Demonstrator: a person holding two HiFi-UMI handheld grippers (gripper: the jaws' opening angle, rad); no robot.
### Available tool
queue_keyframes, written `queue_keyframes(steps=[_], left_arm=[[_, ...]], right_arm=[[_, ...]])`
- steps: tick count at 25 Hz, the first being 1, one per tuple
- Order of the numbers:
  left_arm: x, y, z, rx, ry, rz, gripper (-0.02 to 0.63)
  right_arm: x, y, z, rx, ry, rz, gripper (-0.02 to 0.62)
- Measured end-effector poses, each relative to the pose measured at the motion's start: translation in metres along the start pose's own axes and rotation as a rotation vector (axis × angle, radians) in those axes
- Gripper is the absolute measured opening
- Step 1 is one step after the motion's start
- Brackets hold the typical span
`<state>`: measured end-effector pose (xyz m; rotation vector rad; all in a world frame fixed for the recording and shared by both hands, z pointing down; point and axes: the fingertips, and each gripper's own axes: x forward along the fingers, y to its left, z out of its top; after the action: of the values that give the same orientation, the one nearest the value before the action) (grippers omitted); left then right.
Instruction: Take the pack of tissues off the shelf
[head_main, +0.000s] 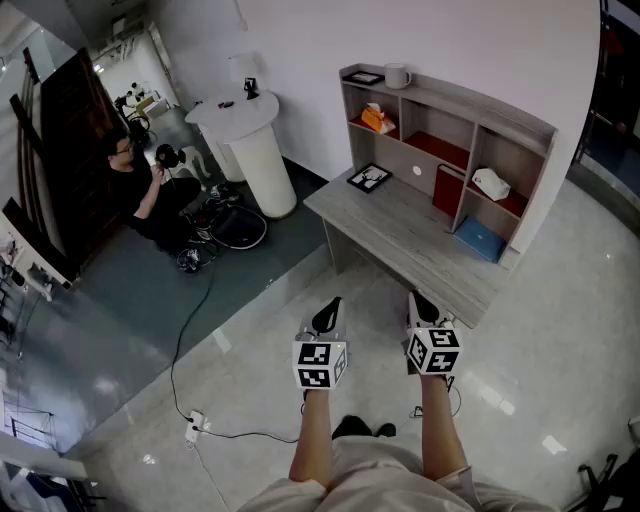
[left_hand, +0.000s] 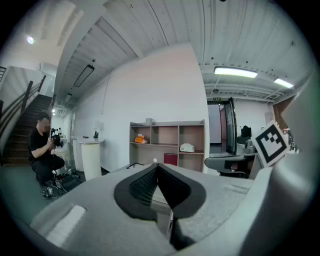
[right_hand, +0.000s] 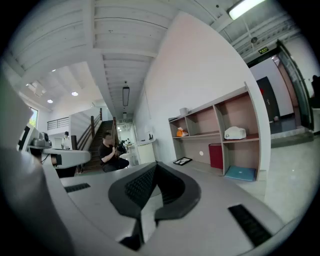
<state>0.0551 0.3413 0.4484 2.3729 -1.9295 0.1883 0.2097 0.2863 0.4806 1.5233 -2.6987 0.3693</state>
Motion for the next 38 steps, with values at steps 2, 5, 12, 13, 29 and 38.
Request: queue_keyframes(steps=[2,5,12,13,29,38], left_arm=[[-0.001,-0.006,0.001,0.012,0.001,-0.009,0.011],[-0.004,-0.017,0.001,0.026,0.011,-0.041,0.011],[0.0,-0.008,-0.011,-0.002,0.014,-0.023,0.011],[0.004,-0.006,-0.012,-0.008,0.011,-0.016,0.011],[0.093,0.044,0.0,-0.065,0.001,-0.016,0.011],[0.161,0.093,0.025,-0.07,0.001,-0.018,0.011]], right_arm=[[-0.001,-0.002,0.002,0.01,-0.007,-0.007,0.015],[-0.004,-0.006,0.001,0.04,-0.014,-0.013,0.015],[0.007,-0.001,-0.01,0.039,0.016,0.043,0.015],[0.01,-0.001,-0.012,0.038,0.022,0.053,0.015],[0.098,-0.027,0.013,0.02,0.06,0.058,0.015],[0.164,-0.044,0.044,-0.019,0.058,0.032,0.015]])
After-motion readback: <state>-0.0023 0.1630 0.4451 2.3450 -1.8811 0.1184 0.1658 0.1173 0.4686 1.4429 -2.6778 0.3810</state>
